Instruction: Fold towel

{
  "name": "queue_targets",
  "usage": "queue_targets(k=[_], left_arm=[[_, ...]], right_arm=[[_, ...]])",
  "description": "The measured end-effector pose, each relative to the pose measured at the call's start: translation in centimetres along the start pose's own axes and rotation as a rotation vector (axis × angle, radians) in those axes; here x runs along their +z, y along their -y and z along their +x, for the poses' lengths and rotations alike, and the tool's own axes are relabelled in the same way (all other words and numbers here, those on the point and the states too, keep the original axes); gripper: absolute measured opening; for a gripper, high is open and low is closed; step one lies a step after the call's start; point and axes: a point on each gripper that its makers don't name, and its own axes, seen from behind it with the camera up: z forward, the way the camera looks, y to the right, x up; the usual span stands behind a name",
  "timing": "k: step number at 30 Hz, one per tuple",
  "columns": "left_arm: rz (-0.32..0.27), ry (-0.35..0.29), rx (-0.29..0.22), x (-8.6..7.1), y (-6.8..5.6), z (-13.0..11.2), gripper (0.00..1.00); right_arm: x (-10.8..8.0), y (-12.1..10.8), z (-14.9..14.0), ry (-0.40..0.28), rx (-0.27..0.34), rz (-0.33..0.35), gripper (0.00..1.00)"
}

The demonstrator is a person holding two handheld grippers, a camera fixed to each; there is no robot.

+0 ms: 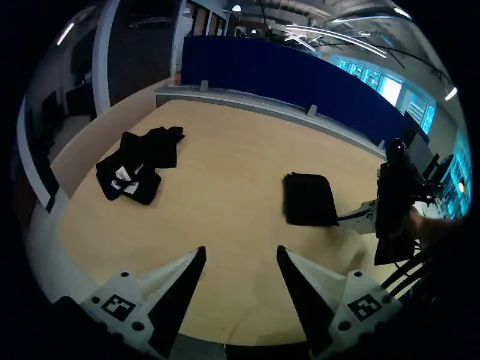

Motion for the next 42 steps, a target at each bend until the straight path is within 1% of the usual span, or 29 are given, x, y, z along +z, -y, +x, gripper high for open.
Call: queue_targets(k=[4,10,14,17,20,23,26,35,42], left_arm=[[-0.008,-0.006,0.008,0.0,-0.2,0.4,0.87],[-0.017,-0.021,0.026,0.0,-0.4,1.4,0.87],[-0.032,-0.036,0.038,-0.2,-0.8,2.4,0.87],[-0.039,-0.044,0.048,-0.2,-1.0,3.0,0.87],[-0.048,-0.053,0.057,-0.2,-1.2,3.5,0.87],[-0.062,-0.058,0.064,-0.2,-1.7,3.8,0.87],[-0.074,-0.059,0.070,-0.3,-2.1,3.9,0.87],[-0.102,-0.058,0.090,-0.3,-3.4,4.4,0.87],[-0.113,-0.053,0.108,0.2,-3.9,4.4,0.87]], right_arm=[[-1.2,-0.6,1.8,-0.035,-0.016,-0.019,0.02],[-4.0,-1.7,6.3,-0.108,-0.026,-0.045,0.02],[-6.5,-2.4,9.6,-0.167,-0.028,-0.058,0.02],[-8.5,-3.1,11.6,-0.196,-0.032,-0.072,0.02],[-10.3,-3.6,12.8,-0.214,-0.039,-0.082,0.02],[-11.8,-4.3,13.4,-0.228,-0.046,-0.096,0.02],[-12.9,-5.1,13.6,-0.232,-0.045,-0.113,0.02],[-15.6,-8.1,12.7,-0.239,-0.026,-0.156,0.02],[-18.0,-11.1,11.5,-0.242,-0.012,-0.181,0.02]])
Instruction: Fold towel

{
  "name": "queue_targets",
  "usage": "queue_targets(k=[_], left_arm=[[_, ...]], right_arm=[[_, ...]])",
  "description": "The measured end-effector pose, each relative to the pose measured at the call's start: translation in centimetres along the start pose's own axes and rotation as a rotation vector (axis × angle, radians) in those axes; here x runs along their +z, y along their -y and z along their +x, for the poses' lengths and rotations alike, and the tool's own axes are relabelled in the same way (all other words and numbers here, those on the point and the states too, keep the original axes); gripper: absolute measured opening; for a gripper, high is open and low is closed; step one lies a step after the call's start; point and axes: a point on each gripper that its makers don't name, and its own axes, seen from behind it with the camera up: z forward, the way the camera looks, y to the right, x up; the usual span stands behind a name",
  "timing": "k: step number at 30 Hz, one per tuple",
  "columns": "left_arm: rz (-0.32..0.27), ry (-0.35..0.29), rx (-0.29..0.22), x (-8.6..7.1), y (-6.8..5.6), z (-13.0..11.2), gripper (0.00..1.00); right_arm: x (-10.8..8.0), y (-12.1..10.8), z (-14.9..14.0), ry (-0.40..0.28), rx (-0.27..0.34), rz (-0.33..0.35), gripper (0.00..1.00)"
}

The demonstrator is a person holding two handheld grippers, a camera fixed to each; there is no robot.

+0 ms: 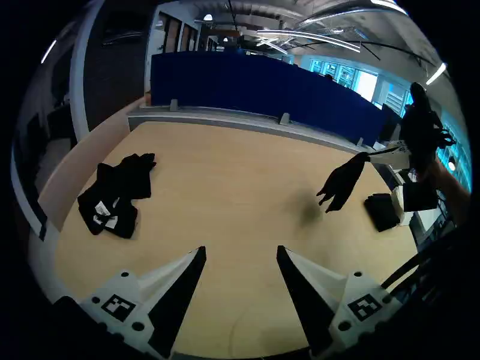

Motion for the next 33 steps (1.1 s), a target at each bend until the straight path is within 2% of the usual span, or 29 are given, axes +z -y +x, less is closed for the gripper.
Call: queue_targets(k=[7,17,23,33], left_arm=[[-0.008,0.010,0.008,0.4,-0.4,-0.1,0.87],[-0.005,0.025,0.018,0.9,-0.8,-0.1,0.87],[-0.011,0.033,0.019,1.2,-1.5,-0.1,0.87],[-0.022,0.041,0.038,1.6,-2.9,0.2,0.87]], right_arm=[[-2.2,-4.2,-1.4,0.013,0.013,-0.037,0.02],[-5.8,-11.5,-4.2,0.046,0.022,-0.111,0.02],[-7.5,-15.4,-6.2,0.076,0.027,-0.156,0.02],[-9.2,-19.4,-8.7,0.105,0.060,-0.199,0.02]])
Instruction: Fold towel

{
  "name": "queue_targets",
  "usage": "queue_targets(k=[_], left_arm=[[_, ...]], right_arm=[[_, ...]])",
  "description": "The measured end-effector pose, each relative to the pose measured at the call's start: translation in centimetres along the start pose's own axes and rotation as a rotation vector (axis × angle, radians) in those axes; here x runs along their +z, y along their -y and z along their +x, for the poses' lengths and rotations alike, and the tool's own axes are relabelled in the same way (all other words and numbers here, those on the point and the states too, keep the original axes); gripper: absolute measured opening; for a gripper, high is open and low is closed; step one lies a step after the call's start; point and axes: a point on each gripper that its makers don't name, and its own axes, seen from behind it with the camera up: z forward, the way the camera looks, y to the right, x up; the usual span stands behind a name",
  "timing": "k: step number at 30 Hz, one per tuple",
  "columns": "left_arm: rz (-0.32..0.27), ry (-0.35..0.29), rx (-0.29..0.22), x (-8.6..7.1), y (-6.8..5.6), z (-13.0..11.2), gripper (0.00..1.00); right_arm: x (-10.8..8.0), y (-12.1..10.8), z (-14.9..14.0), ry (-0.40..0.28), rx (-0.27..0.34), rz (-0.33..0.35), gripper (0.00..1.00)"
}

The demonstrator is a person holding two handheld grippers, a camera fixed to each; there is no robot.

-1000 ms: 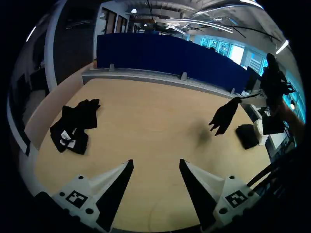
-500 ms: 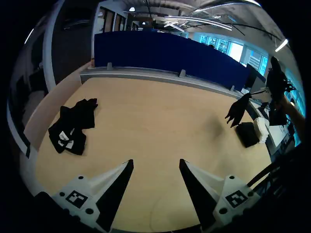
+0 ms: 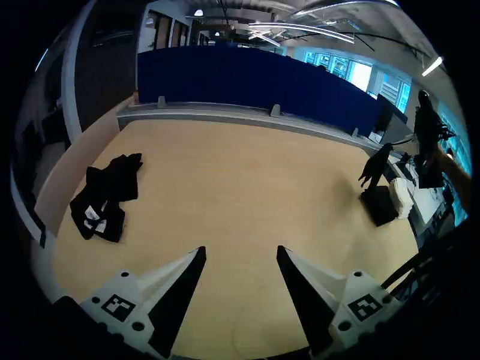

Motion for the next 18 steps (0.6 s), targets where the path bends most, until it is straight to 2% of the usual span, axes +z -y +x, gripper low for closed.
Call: queue_targets(k=[8,18], left_arm=[[-0.005,0.004,0.008,0.5,-0.6,0.1,0.87],[-0.016,0.018,0.033,0.8,-1.7,0.1,0.87]], right_arm=[[-0.7,-1.9,-2.5,0.034,0.016,-0.028,0.03],[-3.2,-3.5,-10.0,0.115,0.082,-0.076,0.03]])
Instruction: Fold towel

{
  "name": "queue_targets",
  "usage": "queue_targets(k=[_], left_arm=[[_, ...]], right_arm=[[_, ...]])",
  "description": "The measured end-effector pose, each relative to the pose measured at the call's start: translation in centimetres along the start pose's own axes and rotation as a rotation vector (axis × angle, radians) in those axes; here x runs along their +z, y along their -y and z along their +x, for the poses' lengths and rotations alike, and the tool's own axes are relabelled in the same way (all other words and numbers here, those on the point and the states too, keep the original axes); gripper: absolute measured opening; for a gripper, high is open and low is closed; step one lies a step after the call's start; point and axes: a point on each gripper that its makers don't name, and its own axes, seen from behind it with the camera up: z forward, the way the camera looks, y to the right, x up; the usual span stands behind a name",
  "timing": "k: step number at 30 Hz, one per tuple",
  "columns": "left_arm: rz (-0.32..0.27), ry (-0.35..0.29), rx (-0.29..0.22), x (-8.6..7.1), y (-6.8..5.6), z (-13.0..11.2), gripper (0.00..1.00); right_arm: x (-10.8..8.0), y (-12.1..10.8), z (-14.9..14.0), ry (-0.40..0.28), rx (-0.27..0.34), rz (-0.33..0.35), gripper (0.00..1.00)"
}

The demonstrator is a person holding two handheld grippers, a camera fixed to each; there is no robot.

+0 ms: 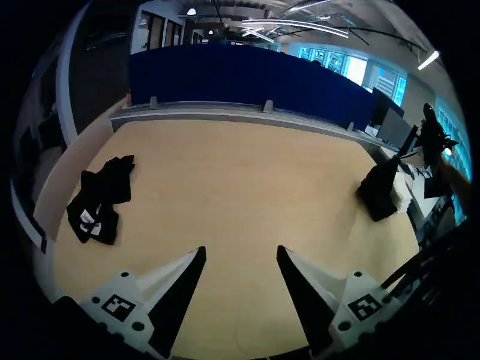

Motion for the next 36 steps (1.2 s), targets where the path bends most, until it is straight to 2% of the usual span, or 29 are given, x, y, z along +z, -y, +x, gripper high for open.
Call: queue_targets(k=[8,14,20,29,36], left_arm=[[-0.010,0.012,0.022,0.1,-0.8,-0.2,0.87],[-0.009,0.015,0.033,0.0,-1.2,-0.2,0.87],[-0.001,0.019,0.038,-0.1,-1.1,-0.5,0.87],[0.013,0.029,0.045,-0.4,-0.8,-0.9,0.87],[0.015,0.028,0.063,-0.5,-1.1,-0.5,0.87]], right_arm=[[-0.5,-0.7,-6.6,0.067,0.056,-0.032,0.03],[0.1,-0.7,-10.2,0.112,0.081,-0.055,0.03],[1.2,-0.6,-13.4,0.151,0.119,-0.073,0.03],[3.0,0.4,-17.2,0.189,0.219,-0.082,0.03],[4.3,1.2,-18.9,0.210,0.246,-0.091,0.03]])
